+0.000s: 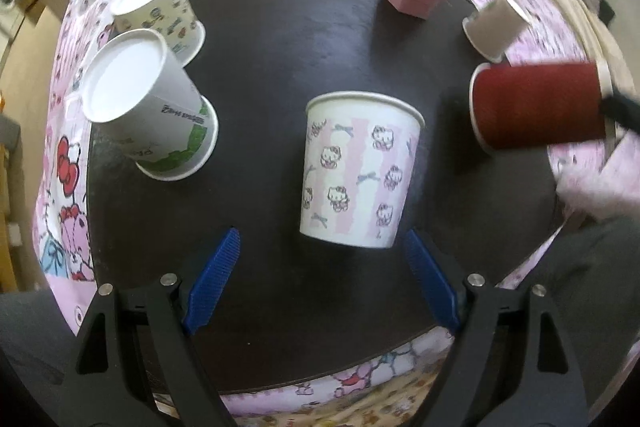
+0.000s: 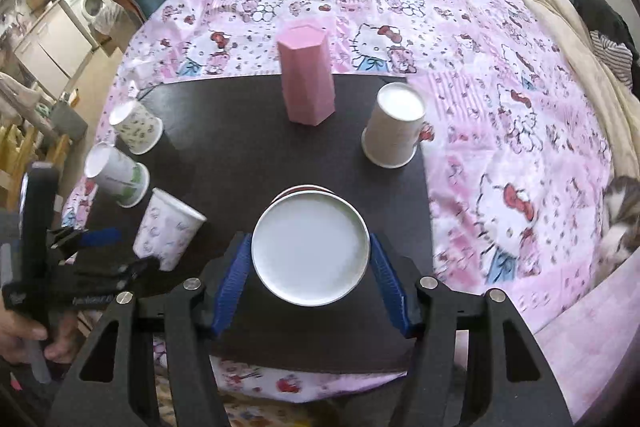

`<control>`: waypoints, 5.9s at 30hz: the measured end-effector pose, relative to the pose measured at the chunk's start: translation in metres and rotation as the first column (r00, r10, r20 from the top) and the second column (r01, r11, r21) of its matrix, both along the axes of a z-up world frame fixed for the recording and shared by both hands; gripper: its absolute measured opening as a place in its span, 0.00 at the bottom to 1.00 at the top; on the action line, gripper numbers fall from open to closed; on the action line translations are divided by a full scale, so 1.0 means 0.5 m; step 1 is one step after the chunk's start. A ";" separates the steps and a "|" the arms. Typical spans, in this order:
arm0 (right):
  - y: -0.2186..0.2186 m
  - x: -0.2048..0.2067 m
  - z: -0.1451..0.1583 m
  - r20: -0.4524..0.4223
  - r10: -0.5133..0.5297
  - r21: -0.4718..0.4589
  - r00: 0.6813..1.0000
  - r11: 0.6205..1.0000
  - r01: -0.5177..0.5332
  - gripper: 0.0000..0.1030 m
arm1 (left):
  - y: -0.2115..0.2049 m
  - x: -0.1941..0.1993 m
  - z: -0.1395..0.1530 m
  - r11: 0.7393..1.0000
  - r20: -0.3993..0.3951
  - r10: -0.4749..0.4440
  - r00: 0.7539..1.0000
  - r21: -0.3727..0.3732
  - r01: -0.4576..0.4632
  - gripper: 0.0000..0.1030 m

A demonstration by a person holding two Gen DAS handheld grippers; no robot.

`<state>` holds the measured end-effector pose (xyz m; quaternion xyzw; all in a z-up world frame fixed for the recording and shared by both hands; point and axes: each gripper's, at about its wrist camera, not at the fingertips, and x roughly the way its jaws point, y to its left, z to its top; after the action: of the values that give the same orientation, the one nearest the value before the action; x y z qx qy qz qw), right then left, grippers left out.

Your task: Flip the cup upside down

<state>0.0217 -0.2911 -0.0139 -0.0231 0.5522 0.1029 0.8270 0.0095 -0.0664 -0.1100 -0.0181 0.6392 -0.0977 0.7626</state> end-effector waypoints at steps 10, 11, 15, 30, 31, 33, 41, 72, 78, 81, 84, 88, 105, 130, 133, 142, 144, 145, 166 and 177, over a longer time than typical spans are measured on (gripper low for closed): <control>-0.024 0.062 -0.015 -0.003 0.018 -0.007 1.000 1.000 -0.018 0.60 | -0.028 -0.030 -0.012 0.997 0.112 -0.070 0.991 0.034 0.066 0.80; -0.024 0.063 -0.016 0.004 0.022 -0.006 1.000 1.000 -0.022 0.60 | -0.024 -0.031 -0.008 0.998 0.141 -0.058 0.988 0.038 0.053 0.80; -0.028 0.064 -0.022 0.051 0.020 0.016 0.999 1.000 -0.020 0.61 | -0.025 -0.036 -0.007 0.996 0.201 -0.072 0.977 0.065 0.059 0.79; -0.038 0.081 -0.036 0.149 -0.013 0.077 0.989 0.997 0.001 0.61 | -0.037 -0.039 -0.002 0.988 0.232 -0.137 0.963 0.100 0.117 0.47; -0.041 0.081 -0.036 0.155 -0.018 0.085 0.988 0.996 0.005 0.61 | -0.037 -0.035 0.003 0.989 0.232 -0.135 0.963 0.093 0.116 0.47; -0.044 0.080 -0.038 0.166 -0.023 0.093 0.986 0.996 0.007 0.61 | -0.038 -0.027 0.014 0.990 0.230 -0.131 0.964 0.074 0.117 0.47; -0.056 0.081 -0.038 0.168 -0.053 0.124 0.984 0.992 0.032 0.64 | -0.056 0.023 0.043 0.984 0.131 -0.155 0.979 0.113 0.141 0.47; -0.068 0.090 -0.045 0.138 -0.062 0.177 0.988 0.984 0.037 0.72 | -0.114 0.171 0.028 0.969 0.067 -0.160 0.985 0.203 0.143 0.58; -0.069 0.082 -0.025 0.193 -0.065 0.194 0.979 0.981 0.027 0.87 | -0.084 0.140 0.066 0.984 0.140 -0.109 0.984 0.157 0.087 0.70; -0.065 0.070 -0.009 0.229 -0.065 0.218 0.971 0.976 0.014 0.88 | -0.057 0.100 0.117 0.991 0.227 -0.072 0.971 0.126 0.044 0.70; -0.052 0.053 0.010 0.262 -0.065 0.210 0.963 0.978 0.009 0.88 | -0.019 0.054 0.171 0.997 0.325 -0.027 0.945 0.076 0.002 0.70; -0.039 0.010 0.051 0.309 -0.102 0.231 0.946 0.972 0.029 1.00 | 0.039 -0.006 0.229 0.997 0.460 0.030 0.888 0.049 -0.059 0.70; 0.068 -0.200 0.039 0.437 -0.139 0.179 0.889 0.982 0.066 1.00 | 0.118 -0.182 0.217 0.974 0.645 0.189 0.740 -0.027 -0.225 0.91; 0.140 -0.225 0.008 0.544 -0.042 0.058 0.838 0.998 0.012 1.00 | 0.105 -0.185 0.192 0.975 0.637 0.175 0.751 -0.005 -0.222 1.00; 0.139 -0.224 0.008 0.538 -0.044 0.056 0.842 0.998 0.016 1.00 | 0.107 -0.185 0.192 0.975 0.636 0.178 0.750 -0.009 -0.224 1.00; 0.141 -0.217 0.006 0.525 -0.050 0.056 0.849 0.998 0.024 1.00 | 0.106 -0.187 0.194 0.975 0.644 0.177 0.744 -0.010 -0.222 1.00; 0.140 -0.217 0.005 0.526 -0.051 0.058 0.849 0.998 0.024 1.00 | 0.109 -0.187 0.195 0.975 0.647 0.179 0.741 -0.013 -0.224 1.00; 0.140 -0.217 0.005 0.525 -0.053 0.060 0.850 0.998 0.025 1.00 | 0.110 -0.188 0.196 0.974 0.647 0.182 0.741 -0.016 -0.225 1.00; 0.129 -0.219 0.007 0.532 -0.073 0.090 0.844 0.995 0.029 1.00 | 0.120 -0.185 0.201 0.972 0.647 0.192 0.738 -0.025 -0.232 1.00; 0.129 -0.217 0.007 0.530 -0.074 0.092 0.845 0.995 0.029 1.00 | 0.117 -0.184 0.201 0.974 0.652 0.184 0.735 -0.021 -0.225 1.00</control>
<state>-0.0871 -0.2265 -0.0106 -0.0027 0.2971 0.0922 0.9504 -0.0825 -0.0078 -0.0097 -0.0305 0.3316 0.0056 0.9429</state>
